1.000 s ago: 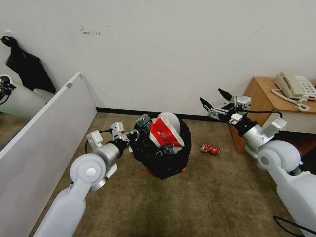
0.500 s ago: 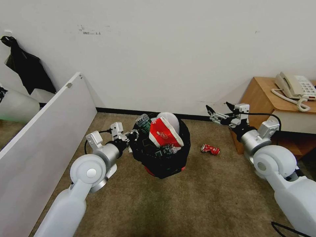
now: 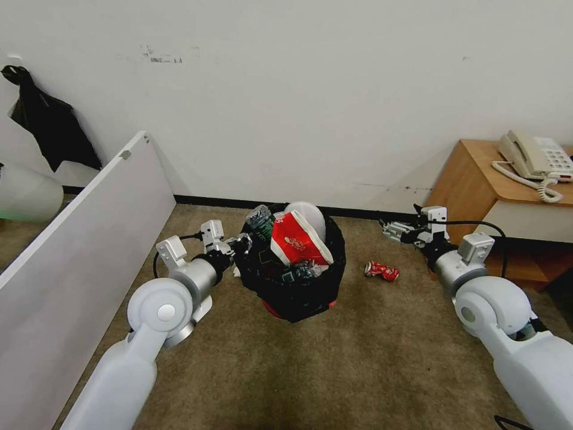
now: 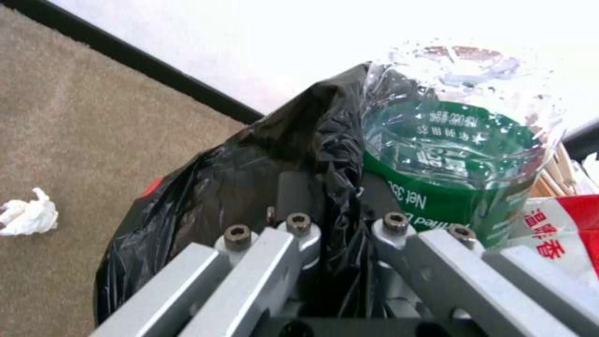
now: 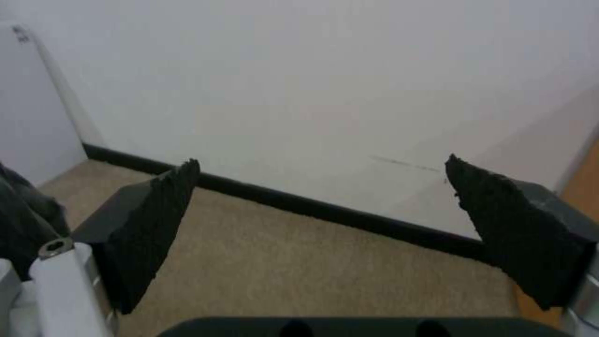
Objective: Pick up the trash bin, then pick up the garbage from the floor and place it into the trash bin.
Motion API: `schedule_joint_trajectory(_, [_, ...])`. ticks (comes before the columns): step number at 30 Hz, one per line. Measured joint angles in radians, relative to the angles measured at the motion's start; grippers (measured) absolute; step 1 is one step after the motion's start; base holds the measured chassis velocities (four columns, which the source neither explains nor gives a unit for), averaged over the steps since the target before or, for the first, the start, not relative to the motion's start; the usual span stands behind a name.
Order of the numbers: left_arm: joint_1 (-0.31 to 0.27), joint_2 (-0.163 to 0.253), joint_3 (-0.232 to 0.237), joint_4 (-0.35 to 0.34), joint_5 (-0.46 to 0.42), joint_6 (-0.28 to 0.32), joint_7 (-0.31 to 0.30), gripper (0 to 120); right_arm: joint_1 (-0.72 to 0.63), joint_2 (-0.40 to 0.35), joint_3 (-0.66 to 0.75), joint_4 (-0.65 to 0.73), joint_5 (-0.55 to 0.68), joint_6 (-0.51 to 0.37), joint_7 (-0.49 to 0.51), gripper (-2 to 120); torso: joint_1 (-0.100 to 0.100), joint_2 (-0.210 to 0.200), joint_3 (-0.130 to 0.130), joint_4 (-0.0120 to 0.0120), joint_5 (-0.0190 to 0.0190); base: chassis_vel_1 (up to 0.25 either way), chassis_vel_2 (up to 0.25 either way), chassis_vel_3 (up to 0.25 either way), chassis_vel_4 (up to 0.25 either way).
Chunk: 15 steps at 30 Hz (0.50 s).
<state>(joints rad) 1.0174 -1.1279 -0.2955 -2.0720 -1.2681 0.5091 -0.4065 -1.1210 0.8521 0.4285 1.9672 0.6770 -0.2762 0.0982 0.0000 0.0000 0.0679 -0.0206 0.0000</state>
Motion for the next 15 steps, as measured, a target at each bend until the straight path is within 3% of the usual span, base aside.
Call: schedule_joint_trajectory(15, [0.008, 0.006, -0.002, -0.007, 0.001, 0.0, 0.0, 4, -0.038, 0.021, -0.002, -0.089, -0.067, 0.114, -0.063, 100, 0.0, 0.0, 0.0, 0.0, 0.0, 0.0, 0.0, 0.0, 0.0])
